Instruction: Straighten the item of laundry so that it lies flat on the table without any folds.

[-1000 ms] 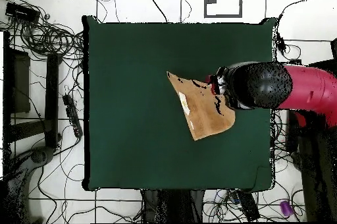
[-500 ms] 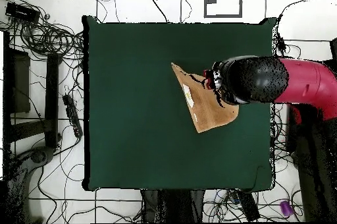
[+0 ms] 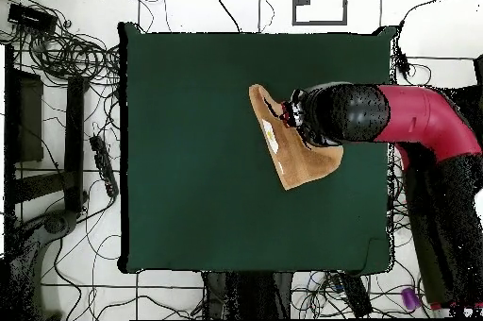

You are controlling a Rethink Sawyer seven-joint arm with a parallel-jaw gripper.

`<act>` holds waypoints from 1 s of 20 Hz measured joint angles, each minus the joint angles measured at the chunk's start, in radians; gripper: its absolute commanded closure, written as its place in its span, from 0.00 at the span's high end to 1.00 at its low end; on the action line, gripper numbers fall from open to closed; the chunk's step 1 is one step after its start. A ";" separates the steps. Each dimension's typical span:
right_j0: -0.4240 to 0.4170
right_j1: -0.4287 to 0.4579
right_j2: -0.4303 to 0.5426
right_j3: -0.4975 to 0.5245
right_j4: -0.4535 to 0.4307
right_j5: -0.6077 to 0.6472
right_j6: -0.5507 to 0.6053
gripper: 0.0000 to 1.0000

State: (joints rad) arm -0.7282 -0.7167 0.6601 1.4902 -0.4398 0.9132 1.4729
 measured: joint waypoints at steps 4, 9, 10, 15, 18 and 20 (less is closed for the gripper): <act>-0.005 0.043 0.016 0.000 -0.025 -0.049 0.000 0.00; -0.006 0.087 0.029 0.000 -0.044 -0.077 0.000 0.00; -0.006 0.098 0.033 0.000 -0.048 -0.077 0.000 0.00; -0.006 0.123 0.047 -0.001 -0.067 -0.077 0.000 0.00; -0.007 0.139 0.056 -0.002 -0.073 -0.077 0.000 0.00; -0.008 0.152 0.062 -0.002 -0.076 -0.077 0.000 0.00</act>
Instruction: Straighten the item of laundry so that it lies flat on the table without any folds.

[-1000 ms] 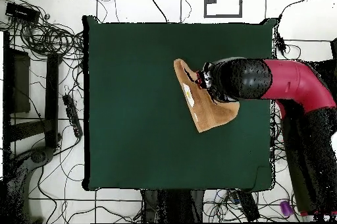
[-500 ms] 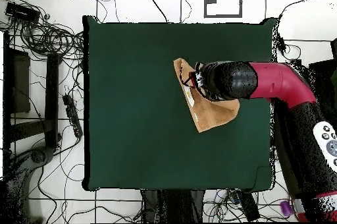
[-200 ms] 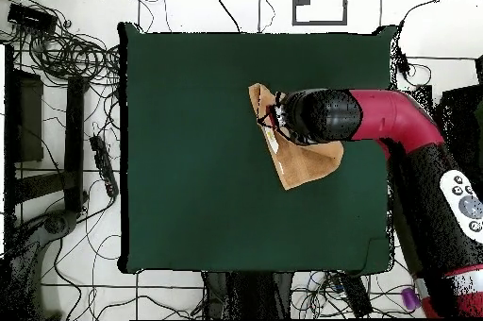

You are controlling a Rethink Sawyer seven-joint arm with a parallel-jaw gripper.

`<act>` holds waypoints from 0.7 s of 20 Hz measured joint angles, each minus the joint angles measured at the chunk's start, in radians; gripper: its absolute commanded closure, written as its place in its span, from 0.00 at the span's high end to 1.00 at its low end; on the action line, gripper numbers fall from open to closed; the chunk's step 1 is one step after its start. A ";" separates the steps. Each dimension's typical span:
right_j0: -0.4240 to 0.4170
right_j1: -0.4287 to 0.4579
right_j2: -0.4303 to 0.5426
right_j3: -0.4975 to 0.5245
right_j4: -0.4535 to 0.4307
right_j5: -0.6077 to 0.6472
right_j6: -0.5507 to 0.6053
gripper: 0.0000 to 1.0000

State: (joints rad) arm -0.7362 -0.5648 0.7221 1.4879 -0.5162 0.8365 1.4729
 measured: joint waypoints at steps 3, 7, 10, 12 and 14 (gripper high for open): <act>-0.001 0.012 0.011 -0.002 -0.003 0.000 0.000 0.00; -0.001 0.024 0.024 -0.008 -0.006 0.000 0.000 0.00; -0.001 0.040 0.037 -0.024 -0.008 0.000 0.000 0.00; -0.001 0.048 0.043 -0.036 -0.010 0.000 -0.001 0.00; -0.001 0.051 0.045 -0.042 -0.011 0.000 -0.002 0.00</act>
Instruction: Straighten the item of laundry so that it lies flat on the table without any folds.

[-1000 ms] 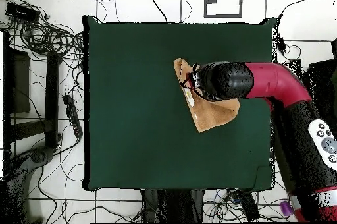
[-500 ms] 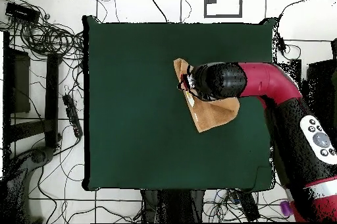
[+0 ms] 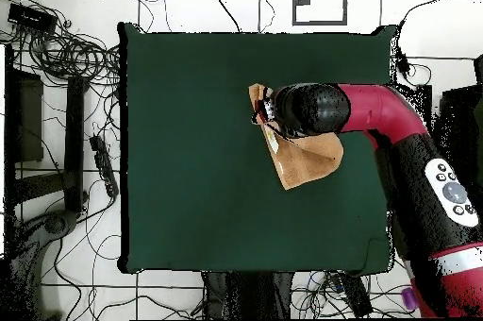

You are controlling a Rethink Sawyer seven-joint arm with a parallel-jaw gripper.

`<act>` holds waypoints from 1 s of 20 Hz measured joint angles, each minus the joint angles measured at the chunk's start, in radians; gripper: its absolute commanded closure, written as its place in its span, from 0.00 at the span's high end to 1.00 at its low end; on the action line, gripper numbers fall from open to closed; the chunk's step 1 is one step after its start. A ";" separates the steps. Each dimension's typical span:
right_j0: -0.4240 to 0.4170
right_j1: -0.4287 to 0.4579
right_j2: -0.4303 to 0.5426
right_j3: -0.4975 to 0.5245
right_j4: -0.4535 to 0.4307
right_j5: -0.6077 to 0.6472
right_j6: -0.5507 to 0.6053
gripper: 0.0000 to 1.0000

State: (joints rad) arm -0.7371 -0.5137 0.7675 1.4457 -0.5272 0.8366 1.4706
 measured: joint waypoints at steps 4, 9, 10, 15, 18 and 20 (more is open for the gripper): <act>0.002 0.021 0.010 -0.051 -0.003 0.010 -0.018 0.00; 0.005 0.055 0.029 -0.129 -0.007 0.034 -0.058 0.00; 0.006 0.059 0.030 -0.138 -0.008 0.037 -0.063 0.00; 0.017 0.099 0.032 -0.229 -0.013 0.084 -0.118 0.00; 0.018 0.115 0.032 -0.258 -0.014 0.100 -0.139 0.00; 0.018 0.127 0.032 -0.278 -0.014 0.108 -0.150 0.00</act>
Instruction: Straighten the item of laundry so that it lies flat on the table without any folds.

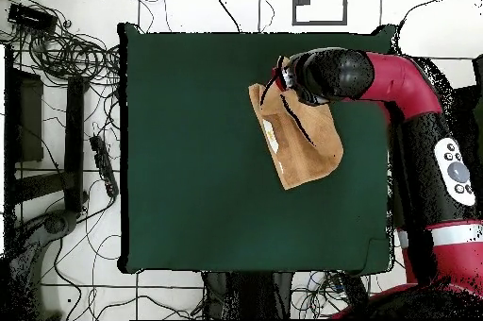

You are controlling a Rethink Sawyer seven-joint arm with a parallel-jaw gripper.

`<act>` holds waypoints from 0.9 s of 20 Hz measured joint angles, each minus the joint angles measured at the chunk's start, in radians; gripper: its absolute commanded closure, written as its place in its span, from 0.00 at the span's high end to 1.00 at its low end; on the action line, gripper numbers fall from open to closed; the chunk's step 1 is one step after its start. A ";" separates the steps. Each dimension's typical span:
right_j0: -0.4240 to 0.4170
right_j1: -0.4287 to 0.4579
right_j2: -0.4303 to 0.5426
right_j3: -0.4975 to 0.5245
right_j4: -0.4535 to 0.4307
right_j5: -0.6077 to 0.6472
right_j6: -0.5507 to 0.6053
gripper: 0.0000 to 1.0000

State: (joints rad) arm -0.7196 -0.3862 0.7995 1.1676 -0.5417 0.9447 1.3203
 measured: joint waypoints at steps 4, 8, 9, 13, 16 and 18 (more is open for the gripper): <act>0.000 0.029 0.000 -0.046 -0.002 0.011 -0.031 0.00; 0.001 0.070 0.000 -0.107 -0.002 0.021 -0.068 0.00; 0.001 0.072 0.000 -0.109 -0.002 0.022 -0.070 0.00; 0.005 0.115 0.000 -0.181 -0.004 0.042 -0.108 0.00; 0.016 0.151 0.001 -0.253 -0.006 0.075 -0.145 0.00; 0.021 0.164 0.001 -0.281 -0.008 0.088 -0.159 0.00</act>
State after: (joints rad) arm -0.6987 -0.2227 0.8001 0.8871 -0.5492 1.0325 1.1611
